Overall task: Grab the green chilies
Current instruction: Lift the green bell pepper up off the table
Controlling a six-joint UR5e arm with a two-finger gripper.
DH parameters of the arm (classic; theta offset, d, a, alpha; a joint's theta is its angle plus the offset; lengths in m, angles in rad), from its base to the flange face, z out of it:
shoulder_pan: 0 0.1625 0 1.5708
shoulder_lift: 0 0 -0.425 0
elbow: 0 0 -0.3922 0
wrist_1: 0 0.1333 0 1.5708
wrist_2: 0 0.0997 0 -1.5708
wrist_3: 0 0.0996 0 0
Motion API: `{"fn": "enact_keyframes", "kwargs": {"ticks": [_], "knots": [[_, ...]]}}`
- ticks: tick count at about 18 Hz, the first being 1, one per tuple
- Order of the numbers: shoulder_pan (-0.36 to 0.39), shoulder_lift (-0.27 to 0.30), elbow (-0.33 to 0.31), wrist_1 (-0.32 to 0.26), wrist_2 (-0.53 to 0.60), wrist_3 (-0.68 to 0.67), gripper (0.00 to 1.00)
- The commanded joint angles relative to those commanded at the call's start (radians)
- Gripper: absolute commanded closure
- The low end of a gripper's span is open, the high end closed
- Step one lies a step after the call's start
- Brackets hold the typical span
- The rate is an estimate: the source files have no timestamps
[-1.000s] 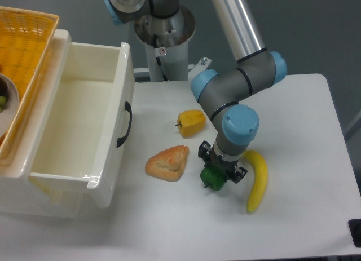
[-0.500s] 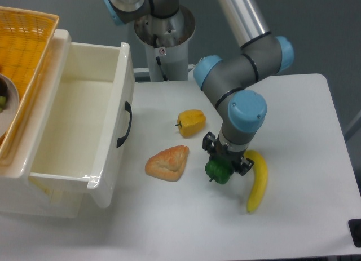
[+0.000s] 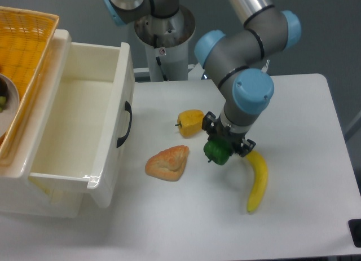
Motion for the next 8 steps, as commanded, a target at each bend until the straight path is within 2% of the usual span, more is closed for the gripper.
{"fn": "enact_keyframes", "kwargs": {"ticks": [8], "knots": [[0.015,0.023,-0.002,-0.014,0.0,0.035,0.46]]}}
